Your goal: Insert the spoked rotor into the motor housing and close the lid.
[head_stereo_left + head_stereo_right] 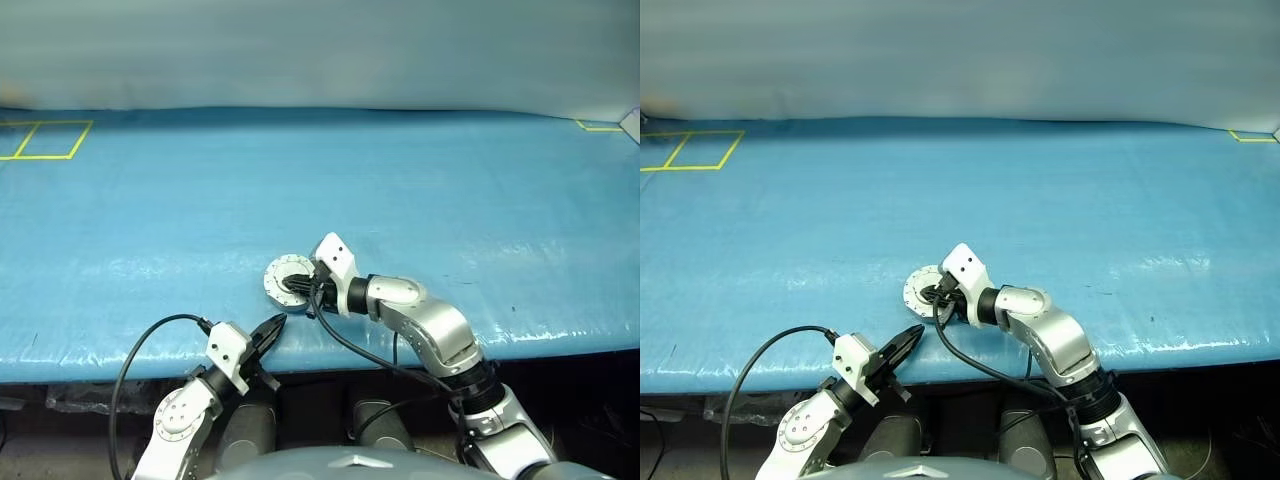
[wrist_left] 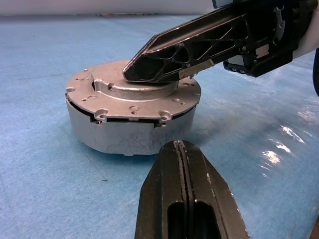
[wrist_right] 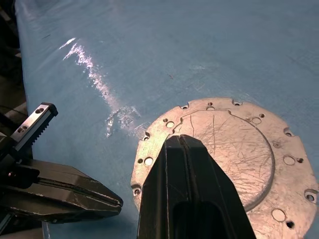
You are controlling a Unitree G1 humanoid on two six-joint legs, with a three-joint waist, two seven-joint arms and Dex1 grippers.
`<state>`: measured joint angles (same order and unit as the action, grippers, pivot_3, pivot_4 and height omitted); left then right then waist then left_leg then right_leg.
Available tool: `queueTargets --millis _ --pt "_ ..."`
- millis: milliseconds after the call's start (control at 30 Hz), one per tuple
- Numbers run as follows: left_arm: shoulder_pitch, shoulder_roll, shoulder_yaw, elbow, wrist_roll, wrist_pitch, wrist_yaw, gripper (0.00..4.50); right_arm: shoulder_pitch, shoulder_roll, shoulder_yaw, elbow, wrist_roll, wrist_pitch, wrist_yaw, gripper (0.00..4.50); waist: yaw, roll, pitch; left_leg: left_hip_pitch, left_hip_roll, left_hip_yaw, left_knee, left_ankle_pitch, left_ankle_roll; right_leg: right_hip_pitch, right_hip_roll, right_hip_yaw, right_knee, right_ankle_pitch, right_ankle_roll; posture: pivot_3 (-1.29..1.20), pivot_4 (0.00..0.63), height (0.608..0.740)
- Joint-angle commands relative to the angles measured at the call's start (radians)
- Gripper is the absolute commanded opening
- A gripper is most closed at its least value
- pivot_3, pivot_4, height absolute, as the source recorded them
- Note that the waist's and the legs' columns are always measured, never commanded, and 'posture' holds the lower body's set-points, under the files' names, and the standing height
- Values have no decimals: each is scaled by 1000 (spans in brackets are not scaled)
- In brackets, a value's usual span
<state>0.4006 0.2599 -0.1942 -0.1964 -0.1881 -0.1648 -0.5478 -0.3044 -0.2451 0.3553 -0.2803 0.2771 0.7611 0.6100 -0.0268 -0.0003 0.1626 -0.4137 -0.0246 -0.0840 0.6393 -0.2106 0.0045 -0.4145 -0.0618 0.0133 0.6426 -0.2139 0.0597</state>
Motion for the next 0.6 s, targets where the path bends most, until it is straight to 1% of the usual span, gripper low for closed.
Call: queueTargets --millis 33,67,200,267,300,333,433,467,600 --pt "1 -6 10 -2 1 -35 8 0 -9 -11 -43 -130 5 -43 -21 388 1 0 0 0 0 0 0 0 0 0 0 0 0 0 0 0 150 740" --pt "1 -9 12 -1 5 -40 14 0 -4 -16 -41 -143 -3 -55 -29 592 1 0 0 0 0 0 0 0 0 0 0 0 0 0 0 0 150 740" --pt "-6 -16 12 10 30 -61 36 0 30 -18 -8 -152 -34 -76 -64 1854 1 0 0 0 0 0 -1 0 0 0 0 0 0 0 0 0 150 740" --pt "-13 -27 11 18 36 -70 50 0 46 -15 17 -137 -55 -79 -79 2615 1 0 0 0 0 0 -2 0 0 0 0 0 0 0 -1 0 150 740" --pt "-15 -35 14 22 38 -76 60 0 51 -12 27 -133 -60 -79 -83 2903 2 0 0 0 0 0 -2 0 0 0 0 0 0 0 -1 0 150 740" --pt "-19 -44 18 22 38 -78 71 0 54 -5 34 -131 -59 -77 -87 3281 1 0 0 0 0 0 -2 0 0 0 0 0 -1 0 -1 0 150 740" --pt "-20 -58 27 23 43 -84 98 0 55 15 53 -116 -62 -76 -98 4237 1 0 0 0 0 0 -1 0 0 0 0 0 0 0 0 0 150 740" --pt "-18 -61 29 23 51 -88 107 0 54 19 61 -105 -67 -81 -100 4486 1 0 0 1 0 0 -1 0 0 0 0 0 0 0 0 0 150 740" --pt "-11 -73 35 26 69 -107 138 0 49 39 78 -59 -90 -100 -110 4486 1 -1 0 1 0 0 -1 0 0 0 0 0 0 0 0 0 150 740"
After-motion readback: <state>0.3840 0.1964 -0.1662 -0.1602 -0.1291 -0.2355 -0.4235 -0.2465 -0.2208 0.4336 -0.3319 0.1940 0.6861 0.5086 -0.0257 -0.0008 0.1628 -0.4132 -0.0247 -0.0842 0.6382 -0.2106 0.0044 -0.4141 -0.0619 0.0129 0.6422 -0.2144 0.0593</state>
